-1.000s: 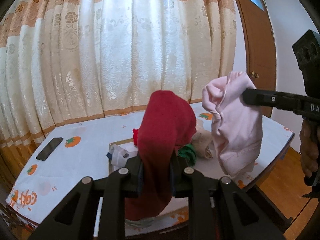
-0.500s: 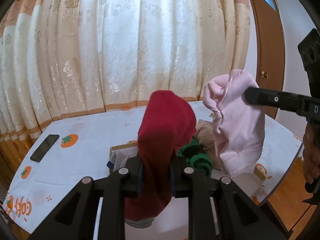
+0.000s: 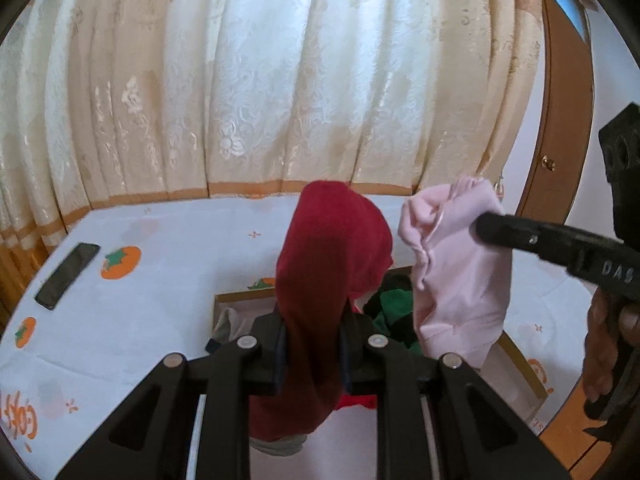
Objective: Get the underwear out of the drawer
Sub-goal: 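Raise the dark red sock and pink underwear over the white tray with both grippers, then open both grippers to drop the red sock and pink underwear into the tray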
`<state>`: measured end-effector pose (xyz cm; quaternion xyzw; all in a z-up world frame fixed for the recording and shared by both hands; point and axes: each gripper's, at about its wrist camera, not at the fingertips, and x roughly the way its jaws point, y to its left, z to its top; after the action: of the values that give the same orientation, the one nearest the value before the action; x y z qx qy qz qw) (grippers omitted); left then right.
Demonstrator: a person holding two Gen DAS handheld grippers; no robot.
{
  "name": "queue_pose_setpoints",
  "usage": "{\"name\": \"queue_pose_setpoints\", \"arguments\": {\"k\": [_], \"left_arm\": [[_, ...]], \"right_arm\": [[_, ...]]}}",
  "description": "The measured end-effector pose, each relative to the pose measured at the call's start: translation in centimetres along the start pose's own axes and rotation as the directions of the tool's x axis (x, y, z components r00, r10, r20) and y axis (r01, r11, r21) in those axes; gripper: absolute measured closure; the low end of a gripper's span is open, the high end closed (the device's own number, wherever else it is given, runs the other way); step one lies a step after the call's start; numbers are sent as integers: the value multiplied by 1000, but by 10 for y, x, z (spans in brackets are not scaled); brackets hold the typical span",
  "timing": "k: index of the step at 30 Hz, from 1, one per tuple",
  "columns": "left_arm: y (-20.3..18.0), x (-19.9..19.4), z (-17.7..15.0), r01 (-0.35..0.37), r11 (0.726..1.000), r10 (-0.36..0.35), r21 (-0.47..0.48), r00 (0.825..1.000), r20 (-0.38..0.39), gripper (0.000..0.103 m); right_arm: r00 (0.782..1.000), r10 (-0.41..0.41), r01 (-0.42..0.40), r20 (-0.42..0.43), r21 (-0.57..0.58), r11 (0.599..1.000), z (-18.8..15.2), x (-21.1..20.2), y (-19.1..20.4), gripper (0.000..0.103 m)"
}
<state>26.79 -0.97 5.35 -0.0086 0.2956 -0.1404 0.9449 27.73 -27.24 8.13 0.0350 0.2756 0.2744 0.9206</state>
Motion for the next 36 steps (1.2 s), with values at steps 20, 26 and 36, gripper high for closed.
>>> {"name": "queue_pose_setpoints", "arguments": {"k": [20, 26, 36], "left_arm": [[10, 75, 8, -2, 999, -5, -55, 992, -126, 85], [11, 82, 7, -13, 999, 7, -50, 991, -134, 84], [4, 72, 6, -41, 999, 40, -8, 994, -103, 67]], "right_arm": [[986, -102, 110, -133, 53, 993, -7, 79, -41, 92], [978, -118, 129, -172, 58, 990, -13, 91, -49, 92], [969, -117, 135, -216, 71, 988, -19, 93, -52, 87]]}}
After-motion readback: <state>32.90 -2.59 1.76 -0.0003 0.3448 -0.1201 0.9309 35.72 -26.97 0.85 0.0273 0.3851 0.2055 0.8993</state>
